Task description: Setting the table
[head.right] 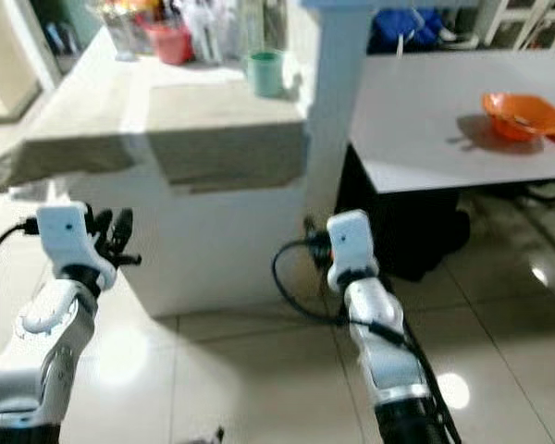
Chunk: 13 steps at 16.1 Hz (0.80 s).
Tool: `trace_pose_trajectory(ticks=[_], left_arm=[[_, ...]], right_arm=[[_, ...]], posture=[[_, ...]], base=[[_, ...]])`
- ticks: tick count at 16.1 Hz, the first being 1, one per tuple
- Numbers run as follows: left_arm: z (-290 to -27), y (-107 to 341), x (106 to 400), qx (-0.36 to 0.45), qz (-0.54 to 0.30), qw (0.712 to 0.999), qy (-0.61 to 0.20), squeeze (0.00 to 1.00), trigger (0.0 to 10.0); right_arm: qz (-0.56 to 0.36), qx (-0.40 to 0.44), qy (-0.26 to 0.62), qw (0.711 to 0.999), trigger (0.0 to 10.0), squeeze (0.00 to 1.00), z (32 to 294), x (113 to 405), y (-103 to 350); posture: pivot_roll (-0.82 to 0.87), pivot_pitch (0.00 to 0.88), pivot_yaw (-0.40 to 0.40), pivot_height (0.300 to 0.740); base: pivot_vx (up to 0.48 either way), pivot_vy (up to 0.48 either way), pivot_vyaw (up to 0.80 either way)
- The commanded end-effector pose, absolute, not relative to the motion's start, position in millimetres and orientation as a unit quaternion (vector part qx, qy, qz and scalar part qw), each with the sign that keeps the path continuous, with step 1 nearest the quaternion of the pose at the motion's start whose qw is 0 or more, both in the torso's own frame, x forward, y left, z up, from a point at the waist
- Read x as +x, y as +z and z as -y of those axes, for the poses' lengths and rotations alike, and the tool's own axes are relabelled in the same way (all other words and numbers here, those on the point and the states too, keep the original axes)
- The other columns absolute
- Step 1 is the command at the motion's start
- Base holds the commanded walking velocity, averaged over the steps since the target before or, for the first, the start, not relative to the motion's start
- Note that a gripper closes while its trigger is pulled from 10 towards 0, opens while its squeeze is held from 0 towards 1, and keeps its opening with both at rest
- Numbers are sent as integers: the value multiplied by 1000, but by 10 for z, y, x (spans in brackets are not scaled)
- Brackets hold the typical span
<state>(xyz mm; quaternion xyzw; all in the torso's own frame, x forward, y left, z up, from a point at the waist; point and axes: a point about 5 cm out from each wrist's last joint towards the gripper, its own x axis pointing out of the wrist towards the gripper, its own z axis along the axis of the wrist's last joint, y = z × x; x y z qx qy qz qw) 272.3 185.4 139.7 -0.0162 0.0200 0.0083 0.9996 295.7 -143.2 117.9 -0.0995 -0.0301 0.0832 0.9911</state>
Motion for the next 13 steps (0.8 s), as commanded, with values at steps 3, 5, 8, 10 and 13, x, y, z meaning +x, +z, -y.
trace_pose_trajectory(ticks=[3,5,8,10,13], left_arm=[[-1836,1483,2780,-7,-2,1000,-1,0,10000],[-1815,1513,2812,-7,4,1000,-8,0,10000],[-1821,1538,2842,-7,6,1000,-8,0,10000],[-1822,1552,2855,-6,9,1000,-8,0,10000],[-1790,1573,2859,0,15,1000,-13,0,10000]], right_arm=[[67,-81,42,994,10000,0,1474,3075,1401],[33,-73,3,997,10000,0,1541,3123,1326],[44,-69,13,997,10000,1000,1510,3144,1320],[44,-69,23,996,10000,1000,1463,3137,1308],[51,-102,25,993,10000,0,1427,3134,1322]], posture=[[-99,2,44,740],[-99,2,44,740],[-98,0,49,740],[-97,0,51,740],[-96,0,51,740]], base=[[394,272,0],[422,0,0],[424,0,0],[424,0,0],[424,0,0]])
